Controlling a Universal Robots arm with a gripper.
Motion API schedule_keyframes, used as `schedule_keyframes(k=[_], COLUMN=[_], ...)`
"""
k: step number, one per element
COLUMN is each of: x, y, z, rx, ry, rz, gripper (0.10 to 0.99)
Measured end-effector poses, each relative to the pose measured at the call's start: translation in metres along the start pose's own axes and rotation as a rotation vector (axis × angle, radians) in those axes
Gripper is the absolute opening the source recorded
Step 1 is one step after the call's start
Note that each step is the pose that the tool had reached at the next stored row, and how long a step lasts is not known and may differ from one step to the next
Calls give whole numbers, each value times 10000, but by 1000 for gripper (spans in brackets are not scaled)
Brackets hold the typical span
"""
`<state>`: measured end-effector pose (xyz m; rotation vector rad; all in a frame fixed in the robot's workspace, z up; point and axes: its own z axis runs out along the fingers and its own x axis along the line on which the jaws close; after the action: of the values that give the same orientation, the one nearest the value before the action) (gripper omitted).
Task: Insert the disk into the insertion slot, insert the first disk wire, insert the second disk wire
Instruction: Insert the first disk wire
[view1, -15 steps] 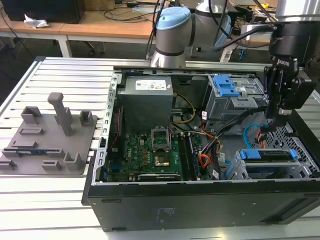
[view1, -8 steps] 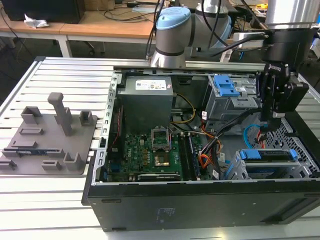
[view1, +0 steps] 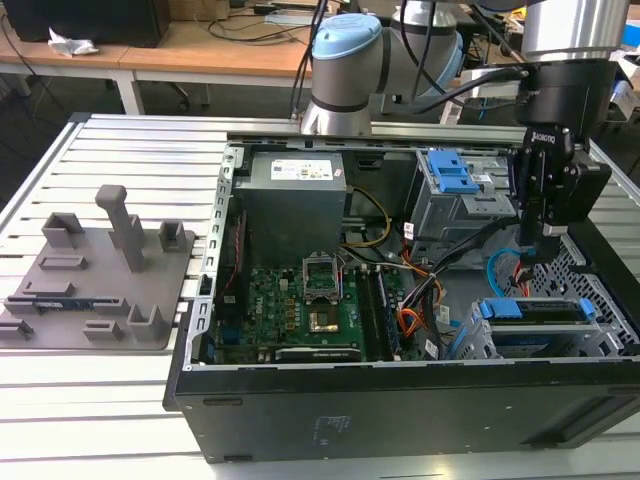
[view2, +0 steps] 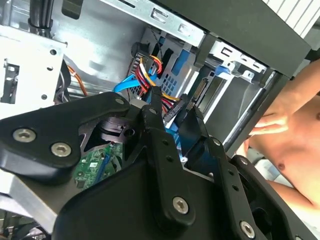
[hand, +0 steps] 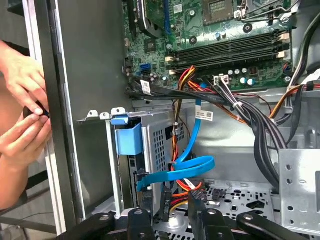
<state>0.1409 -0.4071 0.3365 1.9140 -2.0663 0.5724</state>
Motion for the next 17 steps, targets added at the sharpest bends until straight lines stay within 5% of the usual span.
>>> schedule_keyframes(k=[8,11,17], x=[-30,-37,-39], y=[4,4,8], z=[-2,9,9], rx=[56,151,159], ry=[202,216,267], rz=[-8,36,36], gripper=[408,408,408])
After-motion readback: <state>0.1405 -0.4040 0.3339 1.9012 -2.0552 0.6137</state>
